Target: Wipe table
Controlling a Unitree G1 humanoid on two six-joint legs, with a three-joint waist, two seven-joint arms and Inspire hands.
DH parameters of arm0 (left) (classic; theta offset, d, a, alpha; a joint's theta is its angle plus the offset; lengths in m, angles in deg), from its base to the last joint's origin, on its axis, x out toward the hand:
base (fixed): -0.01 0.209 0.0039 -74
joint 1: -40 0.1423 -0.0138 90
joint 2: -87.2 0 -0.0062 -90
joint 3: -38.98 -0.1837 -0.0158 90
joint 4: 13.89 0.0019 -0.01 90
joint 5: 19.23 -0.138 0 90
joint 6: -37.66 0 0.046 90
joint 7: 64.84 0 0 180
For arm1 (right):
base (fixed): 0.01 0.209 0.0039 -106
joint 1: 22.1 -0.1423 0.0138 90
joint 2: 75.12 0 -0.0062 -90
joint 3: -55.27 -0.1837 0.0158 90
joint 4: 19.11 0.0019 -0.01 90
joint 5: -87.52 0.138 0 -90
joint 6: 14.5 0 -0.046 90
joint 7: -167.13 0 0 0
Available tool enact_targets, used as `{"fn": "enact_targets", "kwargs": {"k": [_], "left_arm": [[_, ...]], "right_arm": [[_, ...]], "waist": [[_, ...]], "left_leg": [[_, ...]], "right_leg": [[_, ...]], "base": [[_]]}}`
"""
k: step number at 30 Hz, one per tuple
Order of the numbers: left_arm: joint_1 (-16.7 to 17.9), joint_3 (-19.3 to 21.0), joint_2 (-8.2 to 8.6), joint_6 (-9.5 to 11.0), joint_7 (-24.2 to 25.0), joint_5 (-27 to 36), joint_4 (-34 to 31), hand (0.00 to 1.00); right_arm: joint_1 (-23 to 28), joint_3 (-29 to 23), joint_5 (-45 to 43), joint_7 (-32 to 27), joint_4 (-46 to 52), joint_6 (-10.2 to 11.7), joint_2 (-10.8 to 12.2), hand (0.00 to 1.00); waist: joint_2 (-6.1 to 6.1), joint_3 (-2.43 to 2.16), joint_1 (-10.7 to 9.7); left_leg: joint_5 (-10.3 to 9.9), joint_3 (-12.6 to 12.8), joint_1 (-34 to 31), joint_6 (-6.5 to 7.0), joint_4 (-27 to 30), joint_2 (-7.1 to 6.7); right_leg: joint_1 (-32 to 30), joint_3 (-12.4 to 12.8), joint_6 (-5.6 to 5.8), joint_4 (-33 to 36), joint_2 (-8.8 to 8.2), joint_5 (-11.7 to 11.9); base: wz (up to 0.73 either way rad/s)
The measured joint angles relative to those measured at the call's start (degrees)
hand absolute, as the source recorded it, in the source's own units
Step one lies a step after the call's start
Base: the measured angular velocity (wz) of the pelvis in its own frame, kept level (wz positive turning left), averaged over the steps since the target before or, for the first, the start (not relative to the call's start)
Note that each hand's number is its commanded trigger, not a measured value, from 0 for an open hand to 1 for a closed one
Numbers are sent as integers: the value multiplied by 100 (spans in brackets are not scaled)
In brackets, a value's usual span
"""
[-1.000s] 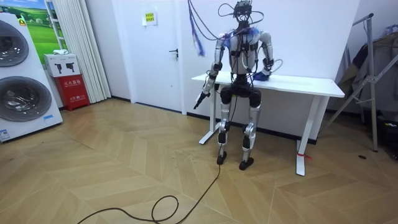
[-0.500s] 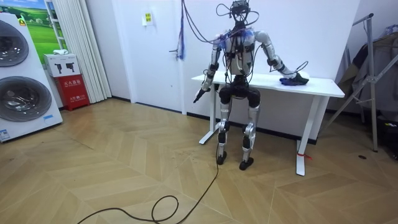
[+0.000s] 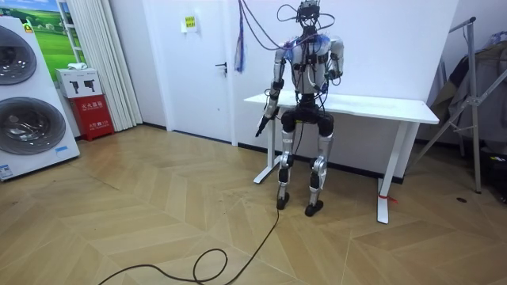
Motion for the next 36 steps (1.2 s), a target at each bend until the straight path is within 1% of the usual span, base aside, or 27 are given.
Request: {"fn": "enact_targets", "kwargs": {"k": [1,2,3,4,5,6,7,8,9,10,11,12,13,15,18,21,23,24,26,28,29,30,31,33,34,35,36], "left_arm": [[56,30,1,-4,-4,-30,-37,0],[177,46,-5,2,-9,-34,-140,0],[320,97,-11,9,-31,-35,-147,0],[370,118,-19,11,-49,-34,-146,0],[463,121,-76,66,-99,-55,-147,0],[497,124,-151,164,-149,-157,-144,0],[500,134,-186,227,-184,-203,-143,0],[585,243,-214,330,-246,-334,-145,0],[594,365,-214,376,-257,-532,-161,0],[596,399,-219,380,-263,-633,-173,0],[709,494,-215,380,-265,-786,-178,0],[839,587,-210,372,-268,-859,-180,0],[908,616,-210,368,-269,-908,-183,0],[1155,839,-212,326,-269,-930,-254,0],[1195,1108,-212,325,-268,-924,-286,0],[1200,1124,-214,377,-268,-931,-293,0],[1204,1125,-214,384,-267,-927,-349,0],[1207,1125,-214,385,-267,-923,-377,0],[1207,1115,-213,392,-274,-919,-381,0],[1206,1093,-193,390,-307,-898,-356,0],[1203,1040,-181,386,-310,-871,-332,0],[1196,930,-171,370,-313,-824,-299,0],[1186,851,-169,367,-318,-744,-266,0],[961,550,-121,277,-353,-617,-31,0],[881,458,-104,230,-351,-599,-26,0],[730,335,-67,208,-356,-600,16,0],[571,184,-60,202,-358,-603,80,0]], "right_arm": [[193,-24,-45,-6,-80,2,-13,100],[694,-216,67,-133,-142,129,-22,100],[1182,-407,111,-556,5,508,-44,100],[1277,-436,114,-701,-10,640,-76,100],[1383,-512,84,-945,-114,832,-121,100],[1588,-671,75,-1189,-169,972,-192,100],[1723,-762,96,-1322,-200,1054,-247,100],[1990,-1012,141,-1585,-279,1210,-323,100],[2308,-1280,217,-1861,-280,1326,-430,100],[2456,-1386,265,-1985,-280,1376,-496,100],[2732,-1615,420,-2198,-285,1420,-583,100],[2998,-1883,530,-2418,-297,1423,-626,100],[3129,-2008,575,-2528,-312,1440,-664,100],[3452,-2474,800,-2843,-546,1540,-824,100],[3596,-2915,959,-2955,-893,1552,-968,100],[3597,-2978,1090,-2939,-1091,1551,-1025,100],[3596,-2999,1116,-2878,-1135,1551,-1025,100],[3593,-3028,1109,-2798,-1134,1551,-1025,100],[3590,-3040,1109,-2729,-1133,1551,-1024,100],[3520,-3007,1122,-2643,-1126,1505,-981,100],[3389,-2975,1126,-2556,-1024,1347,-935,100],[3292,-2877,1111,-2483,-884,1125,-897,100],[3218,-2811,1100,-2448,-826,1013,-885,100],[2941,-2443,892,-2167,-422,369,-723,100],[2864,-2263,791,-2052,-266,203,-710,100],[2744,-1817,451,-1696,169,-91,-650,100],[2563,-1237,-14,-1297,582,-248,-540,100]], "waist": [[6,3,-6],[13,7,-34],[84,0,-189],[112,7,-239],[172,40,-385],[176,14,-509],[168,-13,-544],[151,-61,-645],[156,-81,-682],[172,-85,-693],[214,-112,-767],[240,-137,-849],[251,-152,-879],[243,-167,-1070],[206,-166,-1183],[151,-174,-1260],[110,-176,-1262],[97,-176,-1258],[92,-175,-1258],[93,-175,-1244],[95,-172,-1236],[99,-169,-1223],[108,-166,-1206],[127,-156,-1028],[123,-141,-966],[124,-131,-838],[129,-108,-695]], "left_leg": [[0,-12,-3,0,0,-22],[0,-31,-3,1,-1,-63],[0,-53,42,2,-2,-77],[1,-58,78,2,-3,-94],[0,-88,133,3,-6,-153],[-1,-61,134,5,-10,-166],[-1,-22,134,6,-16,-166],[-8,69,135,16,-21,-168],[-36,142,173,63,-26,-163],[-60,172,200,101,-34,-152],[-97,211,233,146,-48,-144],[-109,221,242,160,-52,-141],[-125,229,243,165,-40,-138],[-161,205,235,176,26,-145],[-168,177,235,195,119,-158],[-177,181,282,208,175,-162],[-178,207,292,210,177,-155],[-183,214,306,213,174,-153],[-199,219,362,214,167,-147],[-210,253,423,207,130,-134],[-210,308,429,205,120,-119],[-214,382,449,198,107,-99],[-219,439,468,189,98,-79],[-231,706,431,138,84,-5],[-224,744,412,127,82,15],[-211,805,360,105,74,52],[-203,786,326,90,61,70]], "right_leg": [[31,-19,14,-41,-15,-9],[62,-27,58,-57,-60,-36],[160,-10,69,-133,-85,-39],[180,0,90,-126,-104,-50],[230,-5,119,-144,-127,-67],[246,-4,139,-159,-135,-79],[250,8,143,-159,-136,-82],[265,75,178,-160,-145,-103],[282,170,227,-157,-150,-134],[295,202,251,-157,-147,-150],[331,247,254,-163,-131,-154],[342,270,255,-116,-141,-155],[349,282,256,-113,-144,-155],[354,303,261,-112,-166,-159],[403,309,275,-115,-179,-150],[468,337,281,-106,-181,-147],[467,378,280,-103,-171,-140],[472,449,278,-106,-155,-138],[516,461,278,-107,-147,-133],[541,466,276,-67,-140,-129],[512,507,270,-14,-125,-125],[489,559,252,-16,-106,-111],[467,630,241,-10,-88,-101],[314,771,163,9,1,-12],[268,771,135,14,26,20],[151,762,72,27,78,76],[58,760,4,32,133,124]], "base": [[30],[25],[13],[-6],[-12],[-4],[12],[8],[0],[-14],[-16],[-14],[-6],[-2],[3],[-1],[-5],[-5],[-5],[-12],[-23],[-31],[-53],[-67],[-69],[-73],[-71]]}}
